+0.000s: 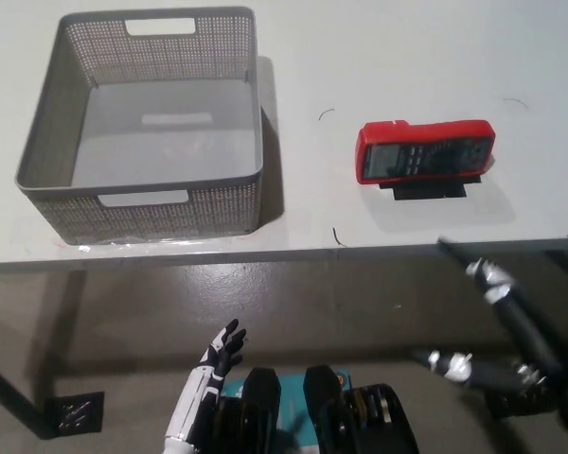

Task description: Use the right hand to pick up a multimeter on the right side and put it into a container on the left side

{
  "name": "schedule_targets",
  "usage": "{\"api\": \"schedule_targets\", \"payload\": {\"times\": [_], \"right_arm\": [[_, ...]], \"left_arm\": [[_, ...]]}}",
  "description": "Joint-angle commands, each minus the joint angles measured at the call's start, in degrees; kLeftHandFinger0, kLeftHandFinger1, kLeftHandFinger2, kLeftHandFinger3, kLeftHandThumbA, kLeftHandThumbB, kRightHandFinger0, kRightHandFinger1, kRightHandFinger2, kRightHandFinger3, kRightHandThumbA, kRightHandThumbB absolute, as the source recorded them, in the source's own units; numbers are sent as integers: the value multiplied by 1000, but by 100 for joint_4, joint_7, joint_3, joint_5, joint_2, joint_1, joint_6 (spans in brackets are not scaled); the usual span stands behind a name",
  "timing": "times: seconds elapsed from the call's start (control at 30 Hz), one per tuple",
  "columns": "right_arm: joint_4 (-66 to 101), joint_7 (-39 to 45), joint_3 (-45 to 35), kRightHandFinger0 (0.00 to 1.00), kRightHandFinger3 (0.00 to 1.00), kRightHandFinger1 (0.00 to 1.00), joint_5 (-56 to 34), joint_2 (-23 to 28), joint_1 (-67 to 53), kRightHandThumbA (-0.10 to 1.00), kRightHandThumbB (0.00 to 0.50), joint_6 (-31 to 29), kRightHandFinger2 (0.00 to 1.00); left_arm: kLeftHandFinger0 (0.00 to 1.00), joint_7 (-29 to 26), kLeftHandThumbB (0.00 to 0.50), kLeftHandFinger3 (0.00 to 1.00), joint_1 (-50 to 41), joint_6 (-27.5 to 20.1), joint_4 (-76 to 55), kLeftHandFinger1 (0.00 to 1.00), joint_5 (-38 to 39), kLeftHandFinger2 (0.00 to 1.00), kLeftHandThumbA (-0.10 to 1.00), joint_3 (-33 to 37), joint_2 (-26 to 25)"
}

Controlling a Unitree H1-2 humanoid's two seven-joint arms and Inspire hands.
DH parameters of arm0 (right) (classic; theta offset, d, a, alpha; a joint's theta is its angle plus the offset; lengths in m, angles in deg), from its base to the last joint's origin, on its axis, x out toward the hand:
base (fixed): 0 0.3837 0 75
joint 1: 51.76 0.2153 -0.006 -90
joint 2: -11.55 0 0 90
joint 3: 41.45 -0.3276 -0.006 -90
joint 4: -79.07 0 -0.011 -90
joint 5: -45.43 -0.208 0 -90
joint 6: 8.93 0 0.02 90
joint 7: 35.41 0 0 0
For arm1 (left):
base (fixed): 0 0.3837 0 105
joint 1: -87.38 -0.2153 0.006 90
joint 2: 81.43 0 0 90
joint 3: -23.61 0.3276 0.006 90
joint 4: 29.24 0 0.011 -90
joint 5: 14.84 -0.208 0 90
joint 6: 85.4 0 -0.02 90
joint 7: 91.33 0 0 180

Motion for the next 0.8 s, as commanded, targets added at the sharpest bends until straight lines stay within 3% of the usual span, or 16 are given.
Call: {"api": "schedule_targets", "payload": {"times": [0.0, 0.07, 0.37, 0.4, 0.6, 0.77], "right_arm": [[1619, 1725, -282, 1000, 1000, 1000, 1152, 1163, 1799, 1000, 413, 2228, 1000], [1493, 2143, -92, 1000, 1000, 1000, 1183, 1432, 2537, 1000, 365, 2680, 1000], [-801, 3156, 874, 1000, 1000, 1000, 1464, 1347, 4888, 1000, 387, 2749, 1000], [-1086, 3220, 980, 1000, 1000, 1000, 1528, 1290, 5082, 1000, 344, 2749, 1000], [-2861, 3229, 1811, 1000, 1000, 1000, 1914, 941, 6198, 1000, 488, 2491, 1000], [-4075, 3294, 2324, 1000, 1000, 1000, 2043, 558, 6814, 1000, 495, 2473, 1000]], "left_arm": [[1000, -60, 443, 1000, 82, -571, 17, 1000, -138, 1000, 1000, 22, -52], [1000, -48, 440, 1000, 73, -571, 28, 1000, -128, 1000, 1000, 24, -65], [1000, -64, 445, 1000, -19, -571, 74, 1000, -126, 1000, 1000, 62, -56], [1000, -68, 446, 1000, -34, -571, 69, 1000, -135, 1000, 1000, 68, -51], [1000, -94, 454, 1000, -77, -571, 64, 1000, -170, 1000, 1000, 100, -60], [1000, -48, 473, 1000, -116, -571, 92, 1000, -108, 1000, 1000, 97, -31]]}}
